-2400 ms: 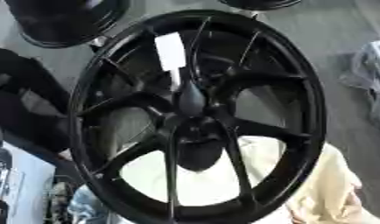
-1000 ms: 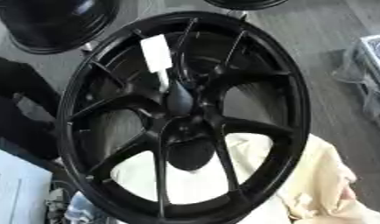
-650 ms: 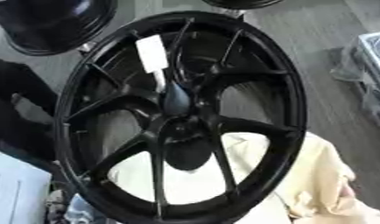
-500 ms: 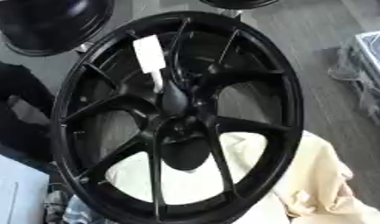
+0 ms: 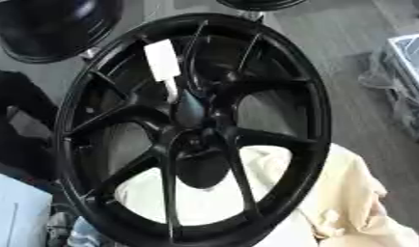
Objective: Pull the pin out of the wheel hub.
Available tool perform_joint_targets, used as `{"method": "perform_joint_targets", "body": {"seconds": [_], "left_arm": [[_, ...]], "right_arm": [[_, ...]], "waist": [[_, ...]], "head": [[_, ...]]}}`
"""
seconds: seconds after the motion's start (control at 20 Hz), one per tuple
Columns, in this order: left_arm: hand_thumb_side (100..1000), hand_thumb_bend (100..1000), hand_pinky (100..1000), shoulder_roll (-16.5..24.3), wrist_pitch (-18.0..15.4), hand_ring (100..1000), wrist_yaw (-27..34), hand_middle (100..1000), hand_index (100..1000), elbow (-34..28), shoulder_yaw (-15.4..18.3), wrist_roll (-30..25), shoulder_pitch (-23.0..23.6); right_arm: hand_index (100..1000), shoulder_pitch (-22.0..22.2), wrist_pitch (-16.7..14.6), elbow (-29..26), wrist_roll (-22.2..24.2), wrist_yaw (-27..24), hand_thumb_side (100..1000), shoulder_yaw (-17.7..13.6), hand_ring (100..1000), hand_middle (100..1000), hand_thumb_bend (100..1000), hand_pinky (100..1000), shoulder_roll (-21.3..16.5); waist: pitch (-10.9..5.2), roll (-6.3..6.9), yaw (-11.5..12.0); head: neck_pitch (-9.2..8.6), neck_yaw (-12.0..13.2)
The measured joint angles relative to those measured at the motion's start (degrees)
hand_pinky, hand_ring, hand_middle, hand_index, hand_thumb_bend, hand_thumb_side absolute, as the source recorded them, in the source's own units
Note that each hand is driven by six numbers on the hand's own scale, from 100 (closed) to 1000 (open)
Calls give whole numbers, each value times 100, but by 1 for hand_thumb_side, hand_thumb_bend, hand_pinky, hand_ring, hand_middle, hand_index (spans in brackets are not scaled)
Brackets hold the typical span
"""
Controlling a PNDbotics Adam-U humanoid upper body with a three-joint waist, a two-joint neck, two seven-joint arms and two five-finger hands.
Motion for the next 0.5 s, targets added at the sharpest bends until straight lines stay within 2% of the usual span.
{"method": "perform_joint_targets", "body": {"seconds": [0.3,0.5], "left_arm": [[745,171,780,-393,-111,786,-479,782,855,97,-314,-866,-396],[729,247,793,-431,-135,792,-592,787,863,-253,-565,-997,-407]], "right_arm": [[862,47,-11,0,-17,55,541,2,921,855,100,1000,1],[861,46,-6,0,-18,75,542,5,921,854,100,1000,1]], "waist": [[-27,-15,36],[-27,-11,32]], "head": [[5,-32],[5,-50]]}}
